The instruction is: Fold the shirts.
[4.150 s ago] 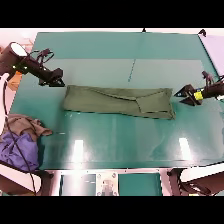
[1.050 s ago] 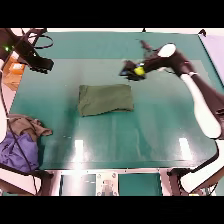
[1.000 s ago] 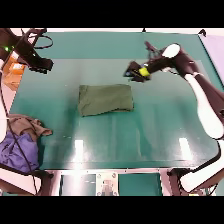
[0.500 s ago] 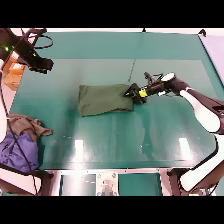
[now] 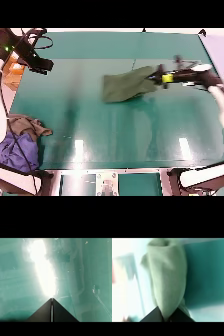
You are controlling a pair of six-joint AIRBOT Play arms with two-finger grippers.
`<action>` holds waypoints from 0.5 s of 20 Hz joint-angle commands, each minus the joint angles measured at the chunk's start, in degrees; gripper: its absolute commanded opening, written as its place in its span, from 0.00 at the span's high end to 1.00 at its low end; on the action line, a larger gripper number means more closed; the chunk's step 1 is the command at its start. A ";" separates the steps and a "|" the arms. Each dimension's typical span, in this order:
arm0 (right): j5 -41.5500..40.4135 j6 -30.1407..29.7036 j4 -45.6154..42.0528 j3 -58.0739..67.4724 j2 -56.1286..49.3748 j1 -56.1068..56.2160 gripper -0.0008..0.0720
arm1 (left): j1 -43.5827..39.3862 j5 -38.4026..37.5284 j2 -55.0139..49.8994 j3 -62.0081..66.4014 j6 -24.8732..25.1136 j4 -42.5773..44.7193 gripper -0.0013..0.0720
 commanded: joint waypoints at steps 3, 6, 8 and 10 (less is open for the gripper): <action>1.86 2.51 -15.98 -11.93 18.97 -32.04 0.97 | 0.02 0.13 0.04 0.00 -0.11 -1.62 0.95; 1.97 -1.73 -18.82 -20.13 23.47 -49.83 0.97 | 0.02 0.83 0.02 -0.13 -0.11 -3.17 0.95; 0.76 -3.76 -18.80 -25.68 25.00 -60.67 0.97 | 0.02 1.20 0.02 -0.13 -0.11 -3.85 0.95; -1.97 -4.76 -19.08 -31.41 26.73 -69.46 0.97 | 0.02 1.46 0.02 -0.13 -0.09 -4.26 0.95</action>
